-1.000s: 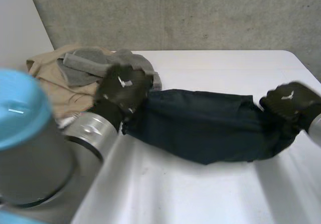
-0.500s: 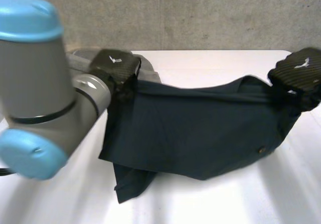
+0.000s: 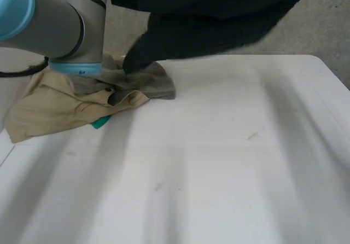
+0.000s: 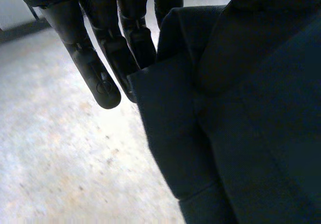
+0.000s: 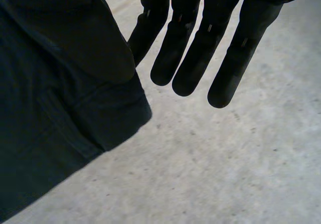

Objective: Fold the laundry.

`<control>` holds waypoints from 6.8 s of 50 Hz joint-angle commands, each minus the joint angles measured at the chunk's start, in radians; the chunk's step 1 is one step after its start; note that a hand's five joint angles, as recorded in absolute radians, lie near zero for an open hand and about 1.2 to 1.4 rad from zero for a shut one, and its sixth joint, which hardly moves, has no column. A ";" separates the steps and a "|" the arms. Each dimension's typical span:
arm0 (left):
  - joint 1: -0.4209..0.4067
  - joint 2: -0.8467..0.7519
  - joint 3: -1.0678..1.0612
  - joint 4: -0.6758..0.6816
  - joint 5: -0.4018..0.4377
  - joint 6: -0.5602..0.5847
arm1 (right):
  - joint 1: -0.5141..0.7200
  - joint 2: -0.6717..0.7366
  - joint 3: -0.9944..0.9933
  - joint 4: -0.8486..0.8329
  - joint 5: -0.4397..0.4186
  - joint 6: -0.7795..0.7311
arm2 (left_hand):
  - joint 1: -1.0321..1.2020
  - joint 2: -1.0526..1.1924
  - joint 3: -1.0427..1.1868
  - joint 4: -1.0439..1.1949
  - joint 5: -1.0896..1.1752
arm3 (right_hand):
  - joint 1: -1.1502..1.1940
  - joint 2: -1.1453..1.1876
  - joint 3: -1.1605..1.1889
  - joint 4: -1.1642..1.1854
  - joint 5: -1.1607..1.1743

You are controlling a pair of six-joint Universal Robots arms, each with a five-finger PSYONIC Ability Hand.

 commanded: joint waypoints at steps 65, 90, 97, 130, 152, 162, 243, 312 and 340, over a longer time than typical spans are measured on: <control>-0.133 0.183 -0.655 -0.471 -0.072 0.000 | -0.112 -0.101 0.525 0.558 -0.329 -0.426 | 0.258 0.198 0.200 0.195 0.246 | 0.309 0.213 0.202 0.198 0.204; -0.029 -0.322 -0.175 -0.128 -0.193 0.234 | 0.086 0.519 0.058 -0.002 -0.025 -0.331 | -0.732 -0.793 -0.791 -0.795 -0.745 | -0.530 -0.626 -0.637 -0.642 -0.635; -0.074 -0.287 -0.206 -0.088 -0.195 0.234 | 0.077 0.453 0.066 0.049 -0.017 -0.249 | -0.951 -1.011 -1.009 -1.014 -0.963 | -0.912 -1.008 -1.019 -1.024 -1.017; -0.130 0.045 -0.666 -0.089 -0.197 0.162 | -0.126 0.253 0.463 0.265 -0.173 -0.317 | -0.957 -1.017 -1.015 -1.020 -0.969 | 0.309 0.213 0.202 0.198 0.204; -0.132 0.172 -0.713 -0.098 -0.204 0.148 | 0.173 0.059 0.538 0.061 -0.293 -0.598 | -0.957 -1.017 -1.015 -1.020 -0.969 | 0.309 0.213 0.202 0.198 0.204; -0.135 0.187 -0.694 -0.140 -0.203 0.070 | 0.422 0.210 0.635 -0.053 -0.439 -0.754 | -0.951 -1.011 -1.009 -1.014 -0.964 | 0.309 0.213 0.202 0.198 0.204; -0.186 0.086 -0.319 -0.647 0.406 -0.192 | -0.103 0.063 0.523 0.455 -0.390 0.131 | -0.916 -0.976 -0.974 -0.979 -0.928 | -0.912 -1.008 -1.019 -1.024 -1.017; -0.179 0.132 -0.333 -0.598 0.434 -0.287 | -0.215 0.898 -0.658 0.389 0.157 0.457 | -0.904 -0.964 -0.962 -0.967 -0.916 | 0.309 0.213 0.202 0.198 0.204; -0.179 0.109 -0.296 -0.572 0.432 -0.332 | -0.376 0.793 -0.528 0.449 0.374 0.762 | -0.904 -0.964 -0.962 -0.967 -0.916 | 0.309 0.213 0.202 0.198 0.204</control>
